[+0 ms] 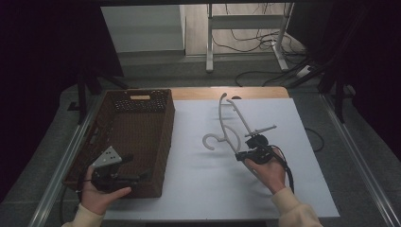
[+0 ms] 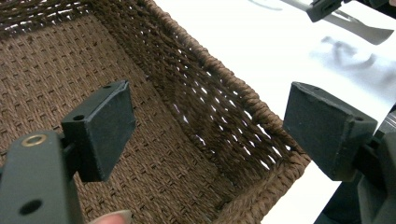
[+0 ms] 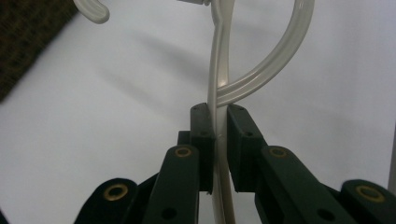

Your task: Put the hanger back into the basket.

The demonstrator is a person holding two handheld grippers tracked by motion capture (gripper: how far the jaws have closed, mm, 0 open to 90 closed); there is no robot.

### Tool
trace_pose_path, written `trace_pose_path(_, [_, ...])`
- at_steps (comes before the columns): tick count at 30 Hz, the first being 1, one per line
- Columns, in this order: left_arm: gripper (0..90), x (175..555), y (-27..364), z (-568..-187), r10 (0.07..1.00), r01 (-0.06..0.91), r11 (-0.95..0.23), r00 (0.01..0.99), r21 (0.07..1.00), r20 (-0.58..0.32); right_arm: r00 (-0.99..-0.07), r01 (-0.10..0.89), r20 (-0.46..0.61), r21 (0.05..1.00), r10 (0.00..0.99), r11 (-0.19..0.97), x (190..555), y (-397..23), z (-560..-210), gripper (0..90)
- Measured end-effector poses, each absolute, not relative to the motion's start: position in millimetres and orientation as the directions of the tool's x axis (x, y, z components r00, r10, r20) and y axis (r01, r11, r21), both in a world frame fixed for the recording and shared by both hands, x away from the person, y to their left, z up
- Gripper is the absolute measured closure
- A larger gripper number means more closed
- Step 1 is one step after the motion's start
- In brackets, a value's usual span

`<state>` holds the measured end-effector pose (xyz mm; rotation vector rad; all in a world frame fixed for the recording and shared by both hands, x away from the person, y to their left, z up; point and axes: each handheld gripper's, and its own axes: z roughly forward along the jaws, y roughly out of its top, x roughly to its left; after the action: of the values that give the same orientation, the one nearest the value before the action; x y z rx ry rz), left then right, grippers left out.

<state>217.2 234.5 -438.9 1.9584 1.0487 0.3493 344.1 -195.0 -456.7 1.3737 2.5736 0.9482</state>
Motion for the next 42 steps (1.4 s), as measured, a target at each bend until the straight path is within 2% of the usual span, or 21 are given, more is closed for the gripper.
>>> trace_pose_path(8, [16.9,216,228,-436,0.767,0.53,-0.269,0.623,0.804,-0.154,-0.599,0.716,0.286,0.61,0.748,0.34,341,-191,-443,81.2])
trace_pose_path(25, [17.2,226,187,-429,0.684,0.52,-0.275,0.697,0.809,-0.215,-0.62,0.714,0.401,0.644,0.674,0.274,336,-176,-431,81.1])
trace_pose_path(33, [18.7,233,176,-430,0.625,0.55,-0.239,0.718,0.8,-0.307,-0.625,0.703,0.414,0.667,0.662,0.246,335,-174,-425,81.0])
trace_pose_path(42, [20.3,241,150,-433,0.566,0.565,-0.242,0.743,0.789,-0.359,-0.627,0.692,0.436,0.692,0.645,0.205,331,-169,-419,81.0])
